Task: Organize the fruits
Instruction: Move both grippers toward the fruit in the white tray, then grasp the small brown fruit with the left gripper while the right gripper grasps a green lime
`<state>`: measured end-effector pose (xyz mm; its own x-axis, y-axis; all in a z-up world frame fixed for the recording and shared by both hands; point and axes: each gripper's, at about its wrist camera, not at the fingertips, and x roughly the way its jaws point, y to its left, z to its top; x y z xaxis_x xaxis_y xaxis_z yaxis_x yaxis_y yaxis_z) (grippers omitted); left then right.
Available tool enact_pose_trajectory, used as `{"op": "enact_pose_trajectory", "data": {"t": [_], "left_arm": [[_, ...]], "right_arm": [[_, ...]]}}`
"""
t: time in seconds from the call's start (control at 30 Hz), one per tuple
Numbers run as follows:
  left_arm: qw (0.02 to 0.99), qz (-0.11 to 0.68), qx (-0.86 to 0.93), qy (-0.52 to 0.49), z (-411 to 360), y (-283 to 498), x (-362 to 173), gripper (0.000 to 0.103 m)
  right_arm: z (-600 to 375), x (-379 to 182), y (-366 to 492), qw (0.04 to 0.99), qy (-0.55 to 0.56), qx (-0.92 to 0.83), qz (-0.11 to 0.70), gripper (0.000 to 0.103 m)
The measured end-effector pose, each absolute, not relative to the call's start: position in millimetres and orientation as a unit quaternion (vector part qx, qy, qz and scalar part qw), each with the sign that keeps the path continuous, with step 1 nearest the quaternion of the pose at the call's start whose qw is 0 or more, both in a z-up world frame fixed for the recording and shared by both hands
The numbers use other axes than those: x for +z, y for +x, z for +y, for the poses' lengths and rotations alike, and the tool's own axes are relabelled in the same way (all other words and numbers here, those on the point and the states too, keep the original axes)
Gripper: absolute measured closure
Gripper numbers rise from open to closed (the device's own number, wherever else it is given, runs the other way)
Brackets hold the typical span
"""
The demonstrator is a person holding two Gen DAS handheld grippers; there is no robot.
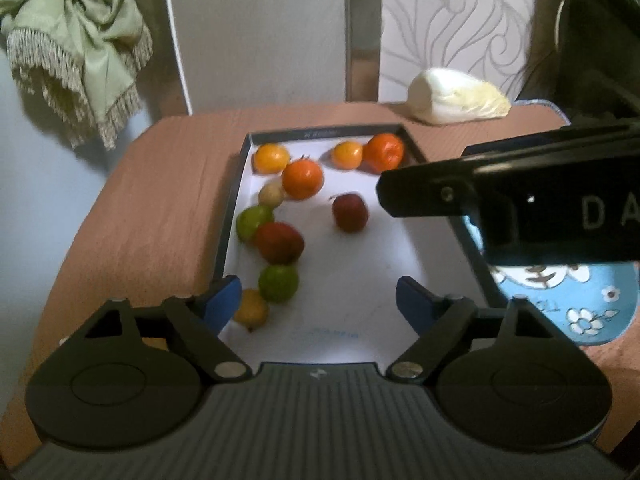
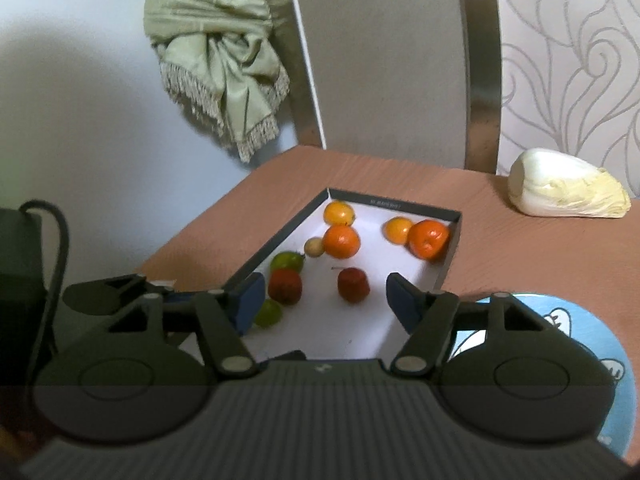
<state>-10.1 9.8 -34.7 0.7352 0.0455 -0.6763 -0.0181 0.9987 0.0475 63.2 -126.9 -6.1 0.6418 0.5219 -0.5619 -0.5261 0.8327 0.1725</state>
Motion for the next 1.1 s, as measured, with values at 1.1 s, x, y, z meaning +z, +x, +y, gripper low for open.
{"op": "enact_pose_trajectory", "data": {"t": [1.1], "left_arm": [[0.933, 0.358, 0.001, 0.041, 24.7, -25.4, -38.7, 0.041]], "right_arm": [[-103.0, -26.8, 77.8, 0.877, -0.027, 0.322, 0.356, 0.062]]}}
